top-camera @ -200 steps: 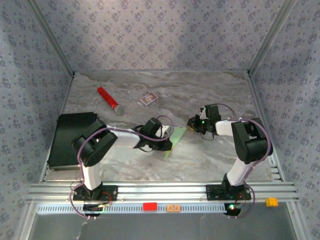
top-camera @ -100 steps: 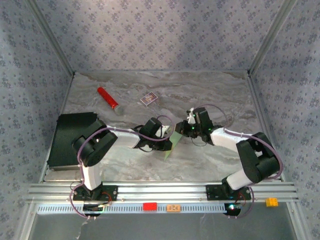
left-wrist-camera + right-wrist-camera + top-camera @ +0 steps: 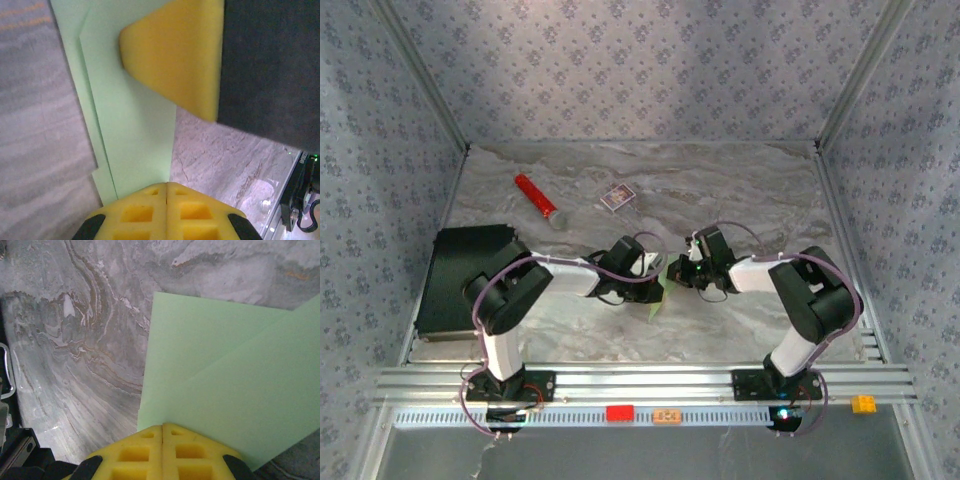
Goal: Fold a paper plane with a square sheet of paper (pick it up from the middle)
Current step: Fold the wing for the fifth time at the center of the table.
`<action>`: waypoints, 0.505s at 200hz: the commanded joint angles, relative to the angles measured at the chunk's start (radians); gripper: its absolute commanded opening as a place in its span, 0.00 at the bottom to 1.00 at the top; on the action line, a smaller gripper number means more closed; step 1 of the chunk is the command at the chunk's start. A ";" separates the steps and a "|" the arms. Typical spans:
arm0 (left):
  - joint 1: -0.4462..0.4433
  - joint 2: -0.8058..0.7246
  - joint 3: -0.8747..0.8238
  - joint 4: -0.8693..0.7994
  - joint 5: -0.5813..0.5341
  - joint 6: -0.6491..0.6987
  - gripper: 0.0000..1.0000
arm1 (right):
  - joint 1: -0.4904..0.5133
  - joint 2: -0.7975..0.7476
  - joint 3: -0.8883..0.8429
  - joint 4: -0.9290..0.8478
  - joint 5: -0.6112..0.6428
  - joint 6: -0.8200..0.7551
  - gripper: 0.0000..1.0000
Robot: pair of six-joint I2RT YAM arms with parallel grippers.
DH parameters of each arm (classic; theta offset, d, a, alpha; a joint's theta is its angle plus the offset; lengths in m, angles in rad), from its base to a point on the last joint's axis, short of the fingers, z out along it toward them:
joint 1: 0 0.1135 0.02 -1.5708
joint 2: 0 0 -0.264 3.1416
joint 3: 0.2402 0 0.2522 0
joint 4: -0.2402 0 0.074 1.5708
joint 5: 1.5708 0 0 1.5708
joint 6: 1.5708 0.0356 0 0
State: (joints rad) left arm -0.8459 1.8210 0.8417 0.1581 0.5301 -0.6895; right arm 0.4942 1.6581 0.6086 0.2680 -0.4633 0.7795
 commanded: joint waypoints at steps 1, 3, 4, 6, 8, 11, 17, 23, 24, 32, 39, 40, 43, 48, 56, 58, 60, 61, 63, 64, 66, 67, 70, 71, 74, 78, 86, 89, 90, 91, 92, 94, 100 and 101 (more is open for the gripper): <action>-0.013 -0.055 0.044 -0.087 0.014 0.002 0.00 | -0.017 0.043 -0.040 -0.023 0.034 0.014 0.05; -0.013 -0.058 0.047 -0.086 0.016 0.003 0.00 | -0.017 0.043 -0.040 -0.022 0.032 0.017 0.05; -0.013 -0.058 0.049 -0.086 0.018 0.002 0.00 | -0.017 0.043 -0.041 -0.021 0.031 0.017 0.05; -0.013 -0.058 0.052 -0.086 0.020 0.003 0.00 | -0.018 0.043 -0.041 -0.018 0.029 0.019 0.05; -0.014 -0.057 0.057 -0.087 0.023 0.004 0.00 | -0.018 0.041 -0.041 -0.016 0.027 0.021 0.05; -0.013 -0.055 0.063 -0.089 0.026 0.005 0.00 | -0.019 0.040 -0.040 -0.014 0.024 0.021 0.05; -0.014 -0.049 0.074 -0.086 0.033 0.004 0.01 | -0.018 0.040 -0.039 -0.012 0.021 0.023 0.05; -0.014 -0.045 0.081 -0.084 0.034 0.002 0.00 | -0.018 0.040 -0.036 -0.013 0.019 0.024 0.05; -0.015 -0.045 0.082 -0.083 0.033 0.001 0.00 | -0.018 0.040 -0.037 -0.014 0.019 0.023 0.05; -0.016 -0.034 0.086 -0.067 0.030 -0.006 0.01 | -0.018 0.039 -0.034 -0.015 0.016 0.023 0.05; -0.017 -0.023 0.088 -0.050 0.028 -0.015 0.01 | -0.019 0.039 -0.034 -0.014 0.013 0.023 0.05; -0.017 -0.021 0.089 -0.047 0.029 -0.016 0.01 | -0.019 0.039 -0.033 -0.013 0.012 0.024 0.05; -0.016 -0.016 0.091 -0.042 0.028 -0.018 0.01 | -0.019 0.039 -0.033 -0.013 0.013 0.025 0.05; -0.017 -0.006 0.097 -0.035 0.026 -0.023 0.01 | -0.018 0.039 -0.035 -0.012 0.012 0.027 0.05; -0.018 0.010 0.107 -0.028 0.020 -0.029 0.01 | -0.018 0.041 -0.036 -0.009 0.013 0.030 0.05; -0.019 0.014 0.109 -0.026 0.018 -0.030 0.01 | -0.018 0.041 -0.037 -0.008 0.013 0.032 0.05; -0.018 0.017 0.110 -0.024 0.016 -0.031 0.01 | -0.019 0.041 -0.037 -0.006 0.012 0.032 0.05; -0.018 0.020 0.110 -0.023 0.015 -0.032 0.01 | -0.019 0.040 -0.037 -0.006 0.011 0.033 0.05; -0.019 0.024 0.112 -0.022 0.011 -0.033 0.01 | -0.018 0.041 -0.038 -0.005 0.012 0.034 0.05; -0.019 0.027 0.113 -0.021 0.010 -0.033 0.01 | -0.018 0.041 -0.038 -0.004 0.011 0.034 0.05; -0.019 0.031 0.114 -0.019 0.006 -0.035 0.01 | -0.018 0.041 -0.039 -0.002 0.011 0.036 0.05; -0.018 0.034 0.115 -0.019 0.004 -0.036 0.01 | -0.018 0.041 -0.038 -0.002 0.010 0.035 0.05; -0.020 0.038 0.117 -0.018 0.000 -0.036 0.01 | -0.018 0.041 -0.038 0.000 0.009 0.035 0.05; -0.019 0.041 0.117 -0.018 -0.003 -0.037 0.01 | -0.017 0.041 -0.039 0.000 0.008 0.037 0.05; -0.020 0.045 0.116 -0.016 -0.010 -0.039 0.01 | -0.018 0.041 -0.039 0.002 0.007 0.037 0.05; -0.019 0.052 0.118 -0.016 -0.018 -0.040 0.01 | -0.019 0.041 -0.040 0.003 0.006 0.039 0.05; -0.020 0.063 0.118 -0.017 -0.032 -0.045 0.02 | -0.019 0.040 -0.041 0.003 0.006 0.039 0.05; -0.021 0.067 0.117 -0.017 -0.037 -0.047 0.02 | -0.019 0.041 -0.041 0.004 0.007 0.039 0.05; -0.021 0.068 0.117 -0.017 -0.038 -0.047 0.02 | -0.019 0.041 -0.043 0.004 0.006 0.038 0.05; -0.020 0.068 0.115 -0.017 -0.039 -0.048 0.02 | -0.018 0.041 -0.042 0.004 0.006 0.038 0.05; -0.020 0.069 0.115 -0.017 -0.041 -0.048 0.02 | -0.018 0.041 -0.043 0.005 0.006 0.039 0.05; -0.020 0.071 0.114 -0.017 -0.042 -0.050 0.02 | -0.020 0.041 -0.043 0.004 0.006 0.039 0.05; -0.022 0.076 0.110 -0.014 -0.048 -0.053 0.02 | -0.020 0.040 -0.044 0.004 0.006 0.039 0.05; -0.022 0.077 0.109 -0.014 -0.050 -0.054 0.02 | -0.020 0.041 -0.044 0.004 0.006 0.039 0.05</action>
State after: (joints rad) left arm -0.8597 1.8622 0.9463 0.1356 0.5167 -0.7200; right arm 0.4824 1.6638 0.5930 0.3107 -0.4896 0.8082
